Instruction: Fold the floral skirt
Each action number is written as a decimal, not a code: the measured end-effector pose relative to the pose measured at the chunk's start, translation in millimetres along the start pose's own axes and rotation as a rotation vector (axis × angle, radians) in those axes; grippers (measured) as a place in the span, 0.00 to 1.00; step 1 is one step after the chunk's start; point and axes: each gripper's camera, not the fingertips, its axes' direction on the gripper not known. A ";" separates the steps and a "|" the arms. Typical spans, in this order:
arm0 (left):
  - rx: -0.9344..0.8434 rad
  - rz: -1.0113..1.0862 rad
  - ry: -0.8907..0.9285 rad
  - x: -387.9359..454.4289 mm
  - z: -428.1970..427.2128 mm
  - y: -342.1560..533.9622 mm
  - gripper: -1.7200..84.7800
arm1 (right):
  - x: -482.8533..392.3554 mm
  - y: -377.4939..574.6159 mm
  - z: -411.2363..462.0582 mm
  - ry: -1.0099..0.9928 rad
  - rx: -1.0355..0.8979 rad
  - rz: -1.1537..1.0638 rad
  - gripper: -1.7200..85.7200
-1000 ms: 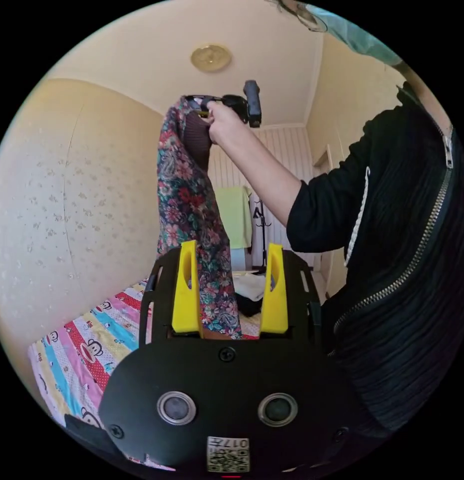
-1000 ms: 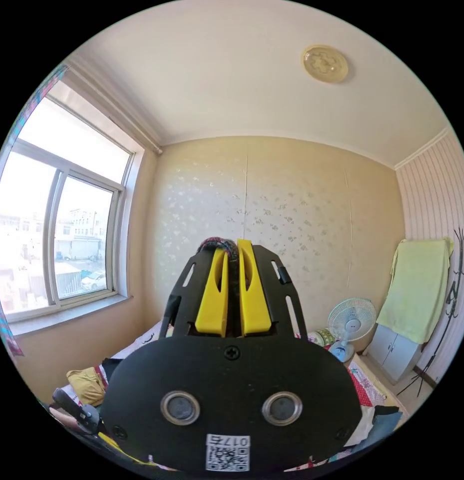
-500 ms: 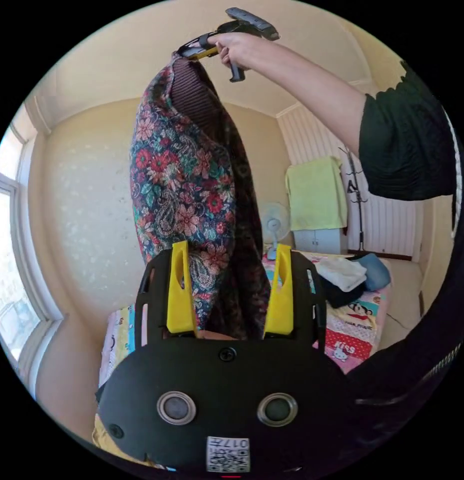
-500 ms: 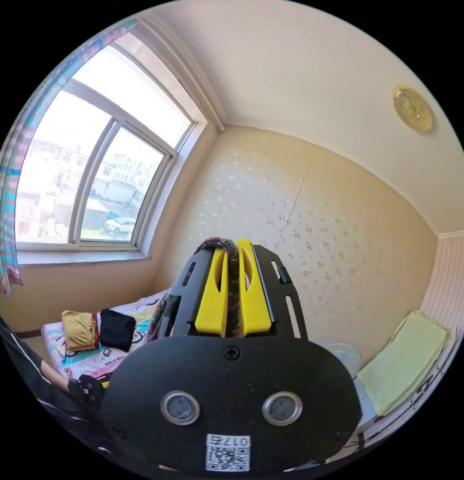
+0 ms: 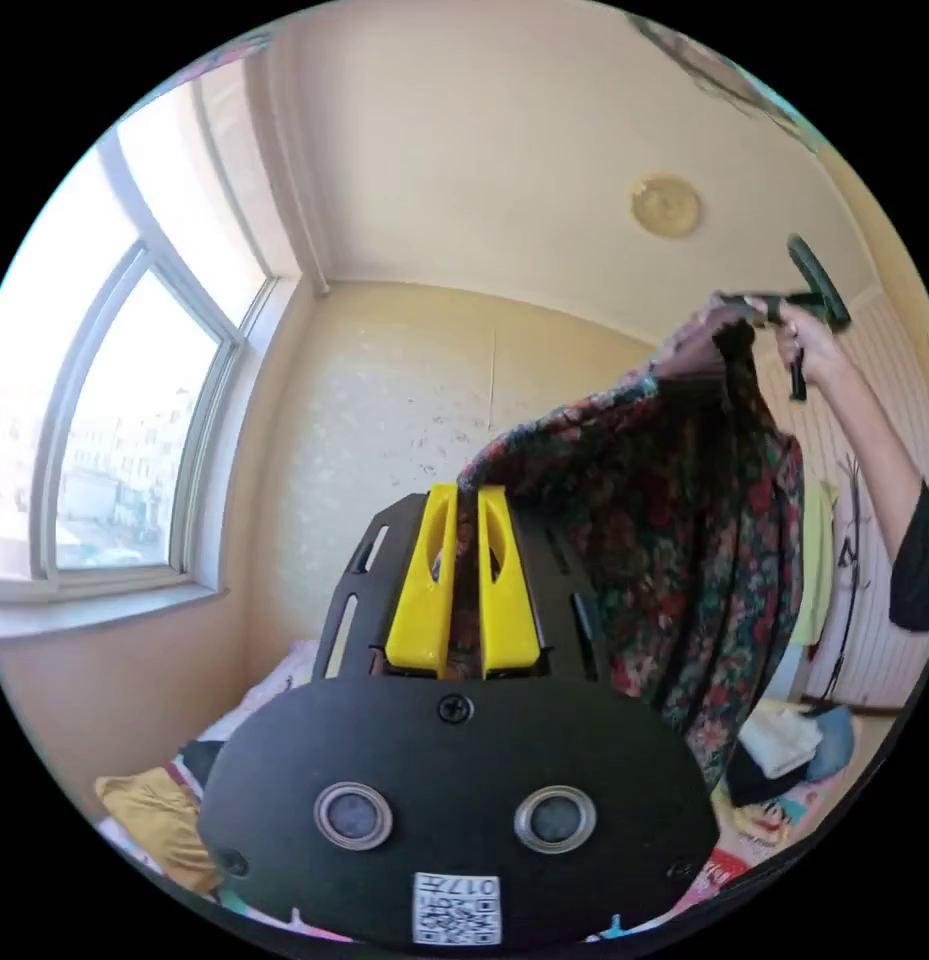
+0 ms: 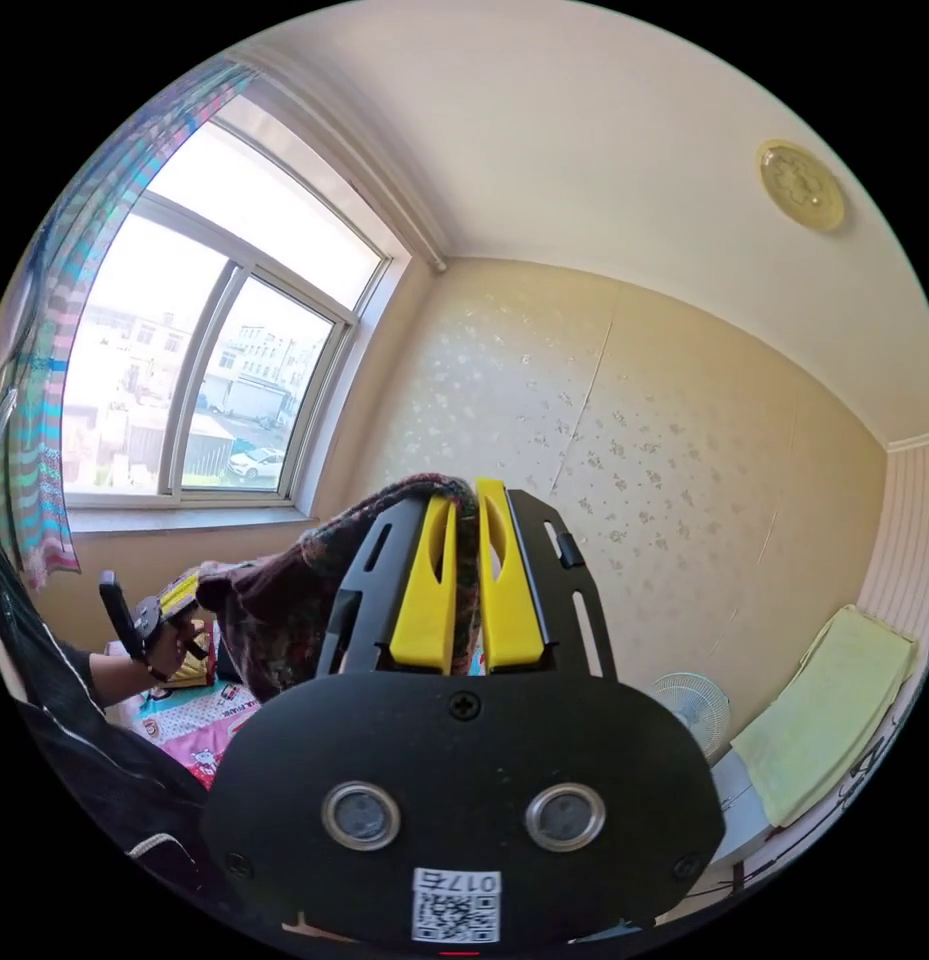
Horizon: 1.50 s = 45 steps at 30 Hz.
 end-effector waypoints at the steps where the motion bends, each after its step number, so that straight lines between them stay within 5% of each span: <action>1: 0.017 -0.054 0.017 -10.7 -0.4 -7.9 0.06 | 2.9 8.4 -0.8 0.002 -0.001 -0.001 0.07; 4: 0.154 -0.201 0.120 -42.0 -8.6 -45.3 0.06 | 12.5 33.7 -5.6 0.017 -0.003 0.020 0.07; 16: 0.486 -0.126 0.218 5.2 -19.5 -175.9 0.06 | 17.9 167.0 -22.2 -0.065 -0.010 0.016 0.08; 25: 0.648 0.027 0.300 75.0 -50.4 -208.1 0.07 | -40.2 326.3 -2.5 -0.456 0.070 0.004 0.12; 29: 0.723 0.091 0.202 106.1 -67.9 -211.2 0.07 | -113.1 390.2 42.3 -0.694 0.049 0.089 0.17; 36: 0.690 0.057 0.179 112.6 -69.3 -238.3 0.07 | -194.1 386.0 81.7 -1.018 0.184 0.232 0.22; 40: 0.688 0.004 0.131 99.9 -75.7 -245.6 0.07 | -214.0 372.3 55.7 -0.796 0.163 0.149 0.14; 45: 0.701 -0.006 0.013 80.4 -96.9 -246.2 0.07 | -169.4 392.4 16.6 -0.645 0.255 0.315 0.07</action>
